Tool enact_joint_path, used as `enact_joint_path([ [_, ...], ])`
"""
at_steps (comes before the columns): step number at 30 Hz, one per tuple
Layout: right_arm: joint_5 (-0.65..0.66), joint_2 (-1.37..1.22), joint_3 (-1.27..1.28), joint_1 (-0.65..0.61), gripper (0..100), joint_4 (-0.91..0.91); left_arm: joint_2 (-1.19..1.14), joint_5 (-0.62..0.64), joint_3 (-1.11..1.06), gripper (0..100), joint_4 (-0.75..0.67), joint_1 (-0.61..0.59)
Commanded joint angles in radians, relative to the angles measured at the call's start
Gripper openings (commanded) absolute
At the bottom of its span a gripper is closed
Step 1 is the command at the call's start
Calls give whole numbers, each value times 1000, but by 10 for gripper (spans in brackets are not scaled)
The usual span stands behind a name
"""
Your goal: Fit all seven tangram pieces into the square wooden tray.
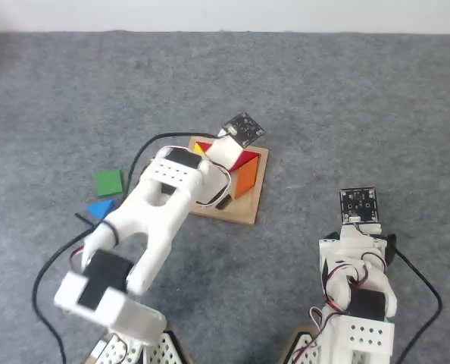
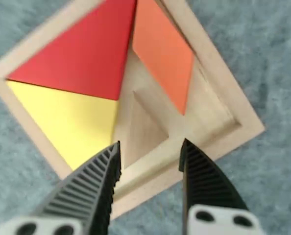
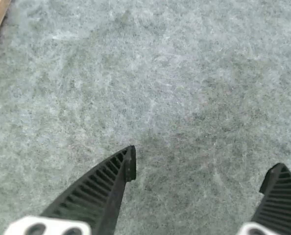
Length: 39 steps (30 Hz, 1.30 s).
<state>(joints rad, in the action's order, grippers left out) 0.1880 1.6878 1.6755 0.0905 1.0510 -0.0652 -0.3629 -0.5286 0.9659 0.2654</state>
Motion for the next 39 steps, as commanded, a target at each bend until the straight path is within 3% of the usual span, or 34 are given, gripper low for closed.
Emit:
enact_joint_path([
  [1,11,16,14,4,402,5,-71,3,99,199,-8,0],
  [29,11,16,14,4,402,7,-173,-28,151,166,86,54],
  [39,11,16,14,4,402,7,-315,-26,283,166,245,48],
])
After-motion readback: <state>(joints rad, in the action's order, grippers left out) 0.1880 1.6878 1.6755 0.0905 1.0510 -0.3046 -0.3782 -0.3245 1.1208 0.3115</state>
